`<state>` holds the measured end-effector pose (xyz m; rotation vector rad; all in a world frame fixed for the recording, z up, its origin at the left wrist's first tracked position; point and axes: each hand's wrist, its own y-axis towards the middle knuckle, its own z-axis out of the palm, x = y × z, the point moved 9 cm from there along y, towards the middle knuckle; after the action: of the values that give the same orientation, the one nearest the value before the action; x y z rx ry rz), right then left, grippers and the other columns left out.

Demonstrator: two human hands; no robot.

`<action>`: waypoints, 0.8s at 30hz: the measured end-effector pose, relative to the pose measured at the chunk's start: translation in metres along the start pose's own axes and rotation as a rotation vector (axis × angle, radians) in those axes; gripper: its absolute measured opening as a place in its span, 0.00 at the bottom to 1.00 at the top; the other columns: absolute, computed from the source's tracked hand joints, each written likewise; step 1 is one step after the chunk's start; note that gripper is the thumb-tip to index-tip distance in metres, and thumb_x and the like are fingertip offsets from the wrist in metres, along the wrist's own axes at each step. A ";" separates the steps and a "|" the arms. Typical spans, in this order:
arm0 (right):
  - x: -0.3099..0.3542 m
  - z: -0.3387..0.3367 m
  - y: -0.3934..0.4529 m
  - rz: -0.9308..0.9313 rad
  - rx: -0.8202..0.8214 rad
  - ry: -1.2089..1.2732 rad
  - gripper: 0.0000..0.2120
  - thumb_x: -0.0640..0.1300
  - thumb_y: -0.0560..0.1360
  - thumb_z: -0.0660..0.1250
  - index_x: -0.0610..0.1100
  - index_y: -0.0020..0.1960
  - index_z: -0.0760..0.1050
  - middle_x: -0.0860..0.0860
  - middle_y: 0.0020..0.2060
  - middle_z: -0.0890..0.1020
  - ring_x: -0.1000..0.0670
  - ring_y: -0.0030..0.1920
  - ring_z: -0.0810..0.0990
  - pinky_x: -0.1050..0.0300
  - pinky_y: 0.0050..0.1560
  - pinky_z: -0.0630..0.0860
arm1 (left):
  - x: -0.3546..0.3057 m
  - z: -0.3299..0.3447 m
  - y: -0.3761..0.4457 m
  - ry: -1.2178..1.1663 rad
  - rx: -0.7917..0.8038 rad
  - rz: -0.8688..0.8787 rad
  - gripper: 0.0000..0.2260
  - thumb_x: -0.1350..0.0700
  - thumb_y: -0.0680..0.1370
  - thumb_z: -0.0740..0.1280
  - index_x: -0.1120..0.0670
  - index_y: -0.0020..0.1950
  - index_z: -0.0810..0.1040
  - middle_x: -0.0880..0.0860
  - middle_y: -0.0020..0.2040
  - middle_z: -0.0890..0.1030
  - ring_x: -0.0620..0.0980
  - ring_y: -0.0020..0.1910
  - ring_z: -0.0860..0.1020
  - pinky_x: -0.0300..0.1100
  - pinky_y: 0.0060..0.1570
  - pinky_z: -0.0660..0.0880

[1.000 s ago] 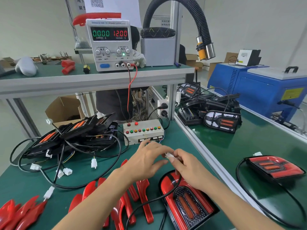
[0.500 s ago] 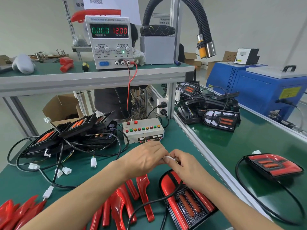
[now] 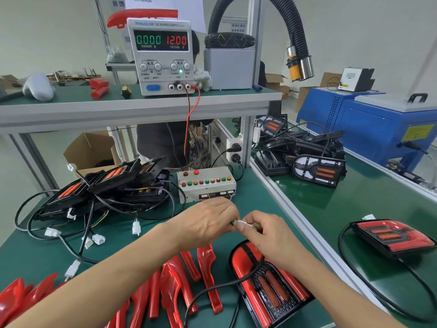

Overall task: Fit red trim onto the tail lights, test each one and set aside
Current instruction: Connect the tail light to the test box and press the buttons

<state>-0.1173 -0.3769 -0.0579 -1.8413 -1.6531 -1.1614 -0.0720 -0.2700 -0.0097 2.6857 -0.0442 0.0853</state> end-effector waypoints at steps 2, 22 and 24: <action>-0.002 -0.002 -0.001 0.015 -0.012 0.022 0.19 0.65 0.77 0.65 0.49 0.43 0.78 0.56 0.24 0.70 0.58 0.26 0.67 0.64 0.29 0.65 | 0.003 0.003 -0.001 0.002 0.028 -0.009 0.13 0.54 0.86 0.59 0.63 0.53 0.76 0.58 0.51 0.79 0.59 0.50 0.77 0.52 0.54 0.75; -0.066 -0.022 -0.022 0.392 0.099 -0.399 0.34 0.67 0.78 0.62 0.45 0.76 0.70 0.51 0.71 0.76 0.50 0.68 0.76 0.53 0.70 0.71 | 0.064 0.037 -0.034 0.088 0.049 -0.542 0.08 0.54 0.83 0.62 0.57 0.56 0.77 0.54 0.48 0.82 0.59 0.49 0.78 0.52 0.52 0.72; -0.081 -0.025 -0.030 0.499 0.142 -0.333 0.33 0.71 0.75 0.63 0.47 0.68 0.77 0.53 0.62 0.82 0.52 0.60 0.81 0.53 0.64 0.76 | 0.065 0.054 -0.034 0.166 0.184 -0.563 0.08 0.52 0.84 0.60 0.55 0.58 0.74 0.52 0.51 0.81 0.57 0.54 0.77 0.49 0.57 0.69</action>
<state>-0.1494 -0.4393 -0.1144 -2.2609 -1.2688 -0.5390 -0.0024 -0.2645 -0.0684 2.7514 0.7981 0.1396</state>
